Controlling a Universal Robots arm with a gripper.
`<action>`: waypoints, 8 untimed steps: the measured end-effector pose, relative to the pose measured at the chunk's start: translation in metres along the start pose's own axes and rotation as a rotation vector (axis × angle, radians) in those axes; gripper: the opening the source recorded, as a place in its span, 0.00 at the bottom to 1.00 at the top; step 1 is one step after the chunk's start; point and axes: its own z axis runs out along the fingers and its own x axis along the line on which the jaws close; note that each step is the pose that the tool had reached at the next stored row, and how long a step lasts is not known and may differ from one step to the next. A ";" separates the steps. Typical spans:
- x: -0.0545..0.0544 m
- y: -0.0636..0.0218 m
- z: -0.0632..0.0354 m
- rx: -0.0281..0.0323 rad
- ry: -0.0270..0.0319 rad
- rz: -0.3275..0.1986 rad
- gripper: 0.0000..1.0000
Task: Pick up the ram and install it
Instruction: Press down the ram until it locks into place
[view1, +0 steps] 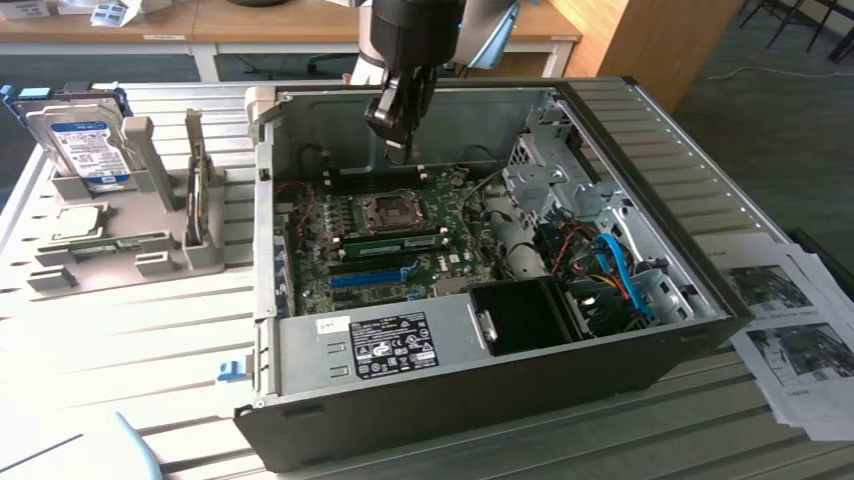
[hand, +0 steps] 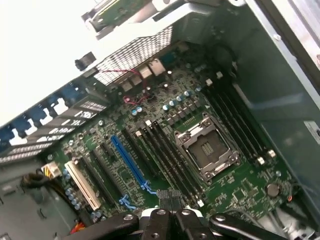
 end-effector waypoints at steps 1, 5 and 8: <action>0.000 0.0000 0.0000 -0.0001 -0.0006 0.017 0.09; 0.000 0.0000 0.0000 -0.0007 -0.0029 0.085 0.09; 0.000 0.0000 0.0000 -0.0010 -0.0043 0.127 0.09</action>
